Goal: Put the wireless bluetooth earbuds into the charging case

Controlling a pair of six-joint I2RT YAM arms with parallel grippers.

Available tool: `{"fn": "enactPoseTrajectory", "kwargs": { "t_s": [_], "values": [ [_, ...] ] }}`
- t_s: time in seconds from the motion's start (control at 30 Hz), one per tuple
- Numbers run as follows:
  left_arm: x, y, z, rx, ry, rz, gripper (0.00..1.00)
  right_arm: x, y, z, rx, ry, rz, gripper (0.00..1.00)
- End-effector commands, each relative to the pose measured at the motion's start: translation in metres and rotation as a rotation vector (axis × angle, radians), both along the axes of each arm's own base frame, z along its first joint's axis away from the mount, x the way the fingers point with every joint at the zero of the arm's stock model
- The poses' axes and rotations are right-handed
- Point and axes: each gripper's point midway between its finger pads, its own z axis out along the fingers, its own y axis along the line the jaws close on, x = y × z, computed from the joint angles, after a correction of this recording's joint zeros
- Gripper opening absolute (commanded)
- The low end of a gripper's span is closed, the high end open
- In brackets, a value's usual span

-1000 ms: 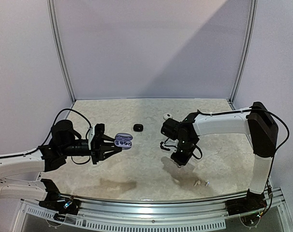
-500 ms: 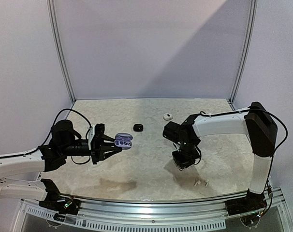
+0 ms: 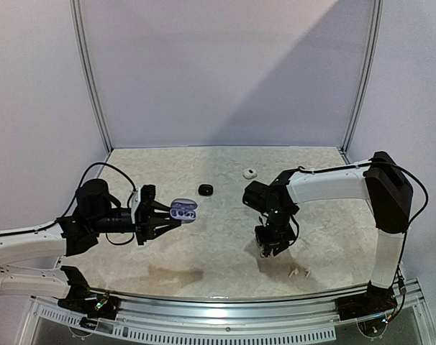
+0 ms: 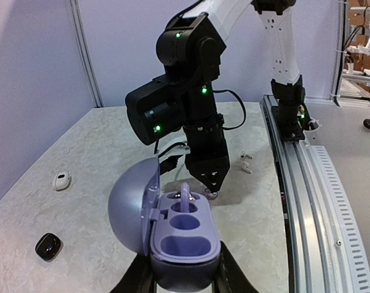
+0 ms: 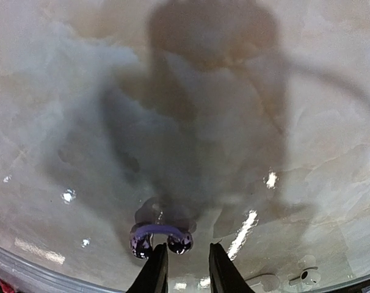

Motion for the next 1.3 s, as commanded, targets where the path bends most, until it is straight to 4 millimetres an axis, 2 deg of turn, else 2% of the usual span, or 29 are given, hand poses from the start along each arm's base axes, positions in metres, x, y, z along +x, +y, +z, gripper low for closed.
{"fn": "enactPoseTrajectory", "kwargs": {
  "t_s": [0.0,0.2,0.27,0.43,0.5,0.6,0.63,0.77,0.87,1.03,1.17,1.27],
  "values": [
    [-0.005,0.000,-0.002,0.004,-0.010,-0.006,0.00,-0.007,-0.003,0.015,0.033,0.067,0.011,0.24],
    [-0.005,0.000,-0.002,0.004,-0.014,-0.005,0.00,-0.010,-0.005,0.022,0.067,0.132,0.056,0.24],
    [-0.005,0.000,-0.002,0.006,-0.014,-0.006,0.00,0.002,-0.005,0.031,0.074,0.094,0.089,0.24],
    [-0.005,0.000,-0.001,0.004,-0.016,-0.008,0.00,0.049,0.007,0.055,0.193,-0.078,0.253,0.21],
    [-0.006,0.000,0.000,0.004,-0.019,-0.011,0.00,0.063,0.009,0.057,0.206,-0.146,0.376,0.18],
    [-0.007,0.001,0.001,0.011,-0.019,-0.013,0.00,0.074,0.011,0.052,0.208,-0.241,0.666,0.19],
    [-0.007,0.001,0.001,0.014,-0.017,-0.014,0.00,0.072,0.011,0.047,0.221,-0.256,0.780,0.19],
    [-0.008,0.001,0.002,0.023,-0.018,-0.017,0.00,0.058,0.023,0.047,0.355,-0.338,1.078,0.26],
    [-0.008,0.001,0.003,0.027,-0.024,-0.020,0.00,0.054,0.030,0.048,0.408,-0.371,1.211,0.28],
    [-0.007,0.000,0.002,0.030,-0.027,-0.022,0.00,0.050,0.029,0.031,0.408,-0.320,1.256,0.28],
    [-0.006,0.001,0.001,0.031,-0.025,-0.019,0.00,0.041,0.018,0.013,0.380,-0.244,1.277,0.28],
    [-0.006,0.001,0.001,0.030,-0.022,-0.016,0.00,0.034,0.013,0.007,0.358,-0.226,1.304,0.27]
  ]
}}
